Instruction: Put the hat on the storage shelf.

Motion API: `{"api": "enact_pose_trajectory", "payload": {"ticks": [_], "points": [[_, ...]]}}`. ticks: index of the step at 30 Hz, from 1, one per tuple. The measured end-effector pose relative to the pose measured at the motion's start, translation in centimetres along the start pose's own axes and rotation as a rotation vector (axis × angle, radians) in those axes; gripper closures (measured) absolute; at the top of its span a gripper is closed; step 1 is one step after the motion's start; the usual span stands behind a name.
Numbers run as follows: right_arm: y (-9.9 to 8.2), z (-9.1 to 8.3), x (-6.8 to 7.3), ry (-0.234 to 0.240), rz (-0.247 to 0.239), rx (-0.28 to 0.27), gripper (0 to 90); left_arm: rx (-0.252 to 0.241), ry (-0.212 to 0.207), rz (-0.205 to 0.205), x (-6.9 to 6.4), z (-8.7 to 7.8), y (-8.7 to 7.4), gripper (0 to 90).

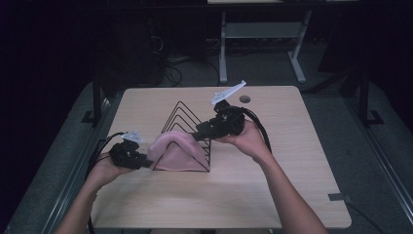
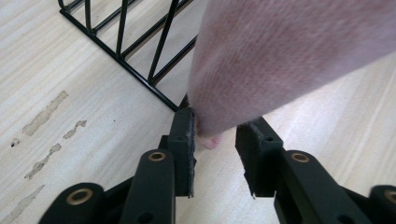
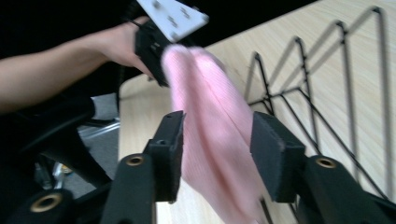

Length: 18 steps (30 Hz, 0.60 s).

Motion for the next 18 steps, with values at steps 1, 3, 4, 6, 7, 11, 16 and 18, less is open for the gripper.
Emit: {"api": "enact_pose_trajectory", "payload": {"ticks": [1, 3, 4, 6, 7, 11, 16, 18], "points": [[-0.3, -0.3, -0.1, -0.015, 0.006, 0.006, 51.6, 0.002, -0.003, -0.005, 0.0, -0.1, 0.0, 65.3], [-0.7, -1.0, -0.5, -0.029, 0.017, 0.007, 47.9, -0.011, -0.005, -0.018, 0.0, -0.2, 0.0, 63.8], [-1.0, -1.3, -0.7, -0.043, 0.023, 0.011, 46.7, -0.013, -0.005, -0.023, -0.1, -0.3, 0.0, 62.6], [-1.5, -2.1, -1.0, -0.064, 0.040, 0.013, 43.7, -0.012, -0.007, -0.022, -0.1, -0.4, -0.1, 61.3], [-1.8, -2.4, -1.3, -0.074, 0.043, 0.010, 43.6, -0.012, -0.004, -0.018, -0.1, -0.4, -0.1, 60.7], [-3.0, -3.7, -1.9, -0.103, 0.066, -0.001, 41.2, -0.014, -0.006, -0.031, -0.1, -0.5, -0.1, 56.2], [-4.5, -5.0, -2.6, -0.144, 0.101, -0.003, 36.8, -0.027, -0.009, -0.030, -0.2, -0.8, -0.1, 52.3], [-5.0, -5.4, -2.9, -0.155, 0.112, -0.007, 35.6, -0.031, -0.006, -0.029, -0.2, -0.9, -0.1, 50.0]]}}
Point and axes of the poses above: each handheld gripper's, and its own axes: z roughly forward along the jaws, y roughly out of its top, x roughly to its left, the point moved 7 cm from there along z, roughly forward along the jaws, and after that the axes turned 4 degrees about y, right-handed, at the moved point
